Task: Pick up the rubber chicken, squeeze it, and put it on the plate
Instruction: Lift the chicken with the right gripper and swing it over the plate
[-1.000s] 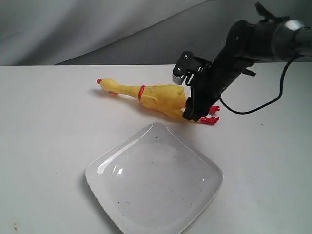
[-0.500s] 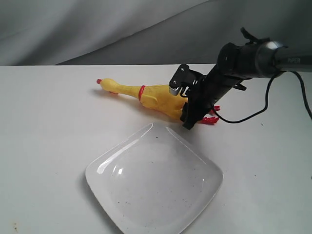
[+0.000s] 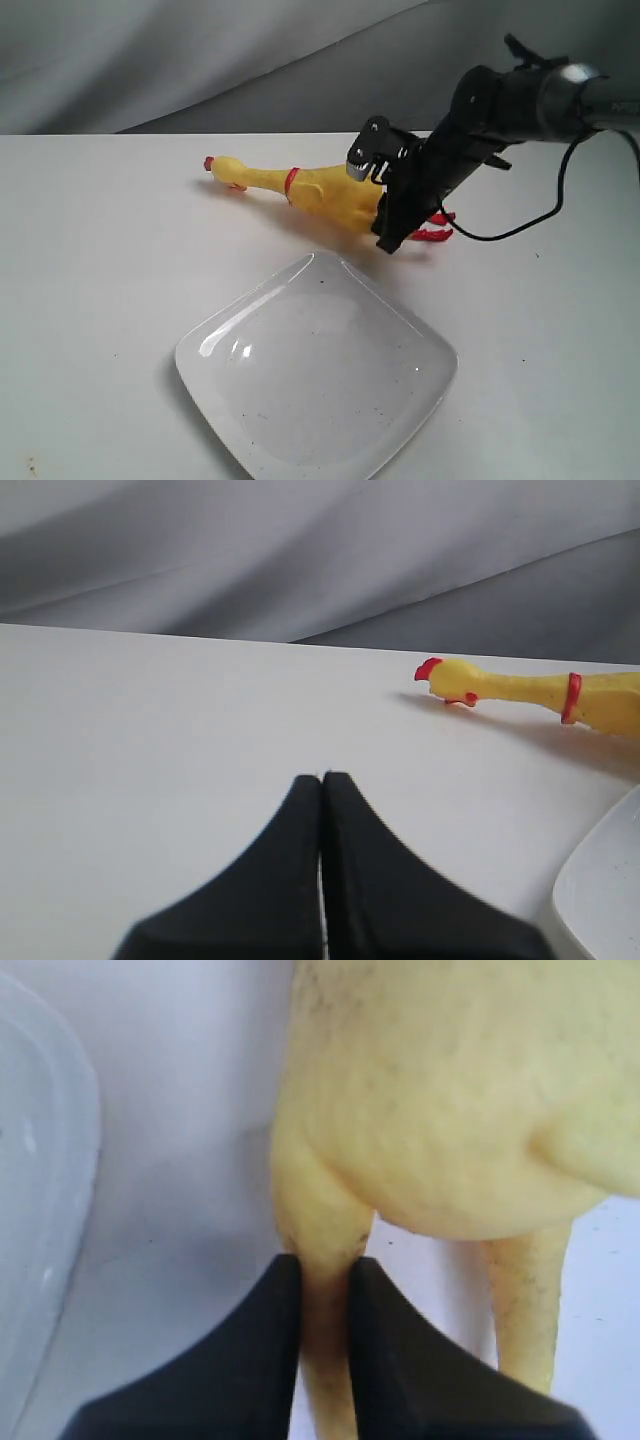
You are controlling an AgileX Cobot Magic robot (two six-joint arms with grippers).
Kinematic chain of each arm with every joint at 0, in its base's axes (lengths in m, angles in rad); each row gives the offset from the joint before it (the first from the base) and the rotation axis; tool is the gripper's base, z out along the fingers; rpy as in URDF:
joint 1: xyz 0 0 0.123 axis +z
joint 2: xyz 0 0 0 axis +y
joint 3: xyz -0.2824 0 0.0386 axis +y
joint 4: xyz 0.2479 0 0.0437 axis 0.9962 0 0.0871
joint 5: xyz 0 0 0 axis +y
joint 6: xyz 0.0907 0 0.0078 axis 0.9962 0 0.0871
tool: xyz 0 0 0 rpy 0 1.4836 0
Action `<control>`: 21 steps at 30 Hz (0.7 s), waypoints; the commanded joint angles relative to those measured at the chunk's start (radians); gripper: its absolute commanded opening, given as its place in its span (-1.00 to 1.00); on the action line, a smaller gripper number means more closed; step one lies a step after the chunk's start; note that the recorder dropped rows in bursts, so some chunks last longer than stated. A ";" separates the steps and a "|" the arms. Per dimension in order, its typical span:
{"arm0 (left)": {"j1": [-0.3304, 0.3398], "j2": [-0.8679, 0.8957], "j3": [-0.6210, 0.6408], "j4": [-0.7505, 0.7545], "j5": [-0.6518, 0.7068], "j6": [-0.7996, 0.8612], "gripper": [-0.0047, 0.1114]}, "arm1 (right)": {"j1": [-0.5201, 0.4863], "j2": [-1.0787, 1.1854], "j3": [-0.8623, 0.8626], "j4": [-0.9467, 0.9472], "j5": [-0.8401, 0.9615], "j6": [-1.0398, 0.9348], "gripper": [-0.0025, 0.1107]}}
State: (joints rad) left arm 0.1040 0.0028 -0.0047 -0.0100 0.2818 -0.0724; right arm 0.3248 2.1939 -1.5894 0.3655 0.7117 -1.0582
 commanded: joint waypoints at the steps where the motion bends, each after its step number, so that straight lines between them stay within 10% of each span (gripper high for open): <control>1: 0.001 -0.003 0.005 -0.007 -0.005 0.000 -0.92 | 0.001 -0.179 -0.006 0.007 0.036 0.014 -0.96; 21: 0.001 -0.003 0.005 -0.007 -0.005 -0.002 -0.92 | 0.149 -0.724 -0.006 -0.015 0.468 0.205 -0.96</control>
State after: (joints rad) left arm 0.1040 0.0028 -0.0047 -0.0100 0.2818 -0.0724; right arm 0.4301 1.5379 -1.5894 0.3582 1.1651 -0.8895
